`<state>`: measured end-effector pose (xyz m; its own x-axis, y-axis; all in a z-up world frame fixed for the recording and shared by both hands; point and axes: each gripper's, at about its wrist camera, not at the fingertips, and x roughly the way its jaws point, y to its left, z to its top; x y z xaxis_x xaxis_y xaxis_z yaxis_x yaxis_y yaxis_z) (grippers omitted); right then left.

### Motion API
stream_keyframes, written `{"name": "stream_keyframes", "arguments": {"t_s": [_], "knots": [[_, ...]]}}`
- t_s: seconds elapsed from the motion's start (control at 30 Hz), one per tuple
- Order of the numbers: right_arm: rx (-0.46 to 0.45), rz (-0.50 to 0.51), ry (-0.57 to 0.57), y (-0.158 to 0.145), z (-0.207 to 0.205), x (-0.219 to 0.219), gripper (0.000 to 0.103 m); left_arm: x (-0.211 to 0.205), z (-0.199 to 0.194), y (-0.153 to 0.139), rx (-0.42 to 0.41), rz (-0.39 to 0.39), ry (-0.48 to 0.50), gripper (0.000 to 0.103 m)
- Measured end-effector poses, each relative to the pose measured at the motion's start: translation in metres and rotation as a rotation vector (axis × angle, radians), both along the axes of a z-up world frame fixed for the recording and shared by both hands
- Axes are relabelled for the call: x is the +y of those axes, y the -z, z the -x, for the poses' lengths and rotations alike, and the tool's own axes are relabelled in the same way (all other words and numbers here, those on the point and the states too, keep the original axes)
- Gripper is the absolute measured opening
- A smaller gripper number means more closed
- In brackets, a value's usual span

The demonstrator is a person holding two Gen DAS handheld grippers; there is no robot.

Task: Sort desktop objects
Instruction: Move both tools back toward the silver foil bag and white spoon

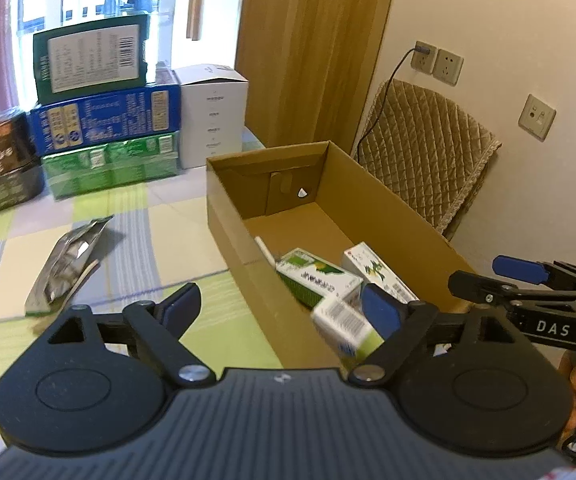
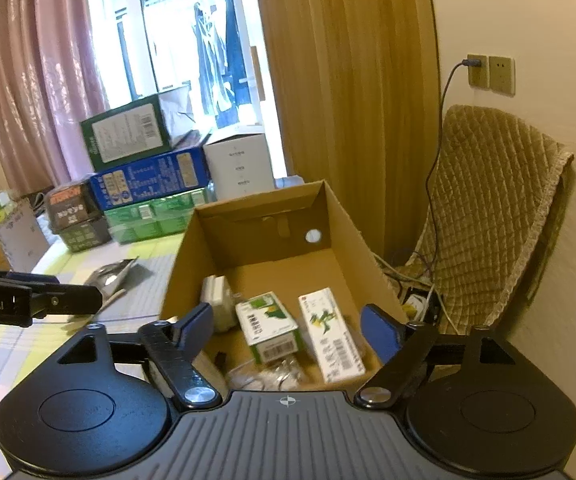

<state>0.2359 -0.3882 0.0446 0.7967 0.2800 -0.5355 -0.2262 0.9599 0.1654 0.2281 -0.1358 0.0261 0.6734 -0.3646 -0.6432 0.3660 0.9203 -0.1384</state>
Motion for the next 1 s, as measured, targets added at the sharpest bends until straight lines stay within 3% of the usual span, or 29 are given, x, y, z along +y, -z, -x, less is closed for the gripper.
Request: {"name": "stream_keyframes", "arguments": {"t_s": [0.37, 1.0], "knots": [[-0.01, -0.032, -0.052, -0.009, 0.064, 0.025, 0.101, 0.048, 0.073, 0.002, -0.009, -0.035, -0.098, 0.099], [0.023, -0.04, -0.211, -0.007, 0.109, 0.092, 0.101, 0.137, 0.135, 0.01, 0.025, -0.111, -0.28, 0.101]]}}
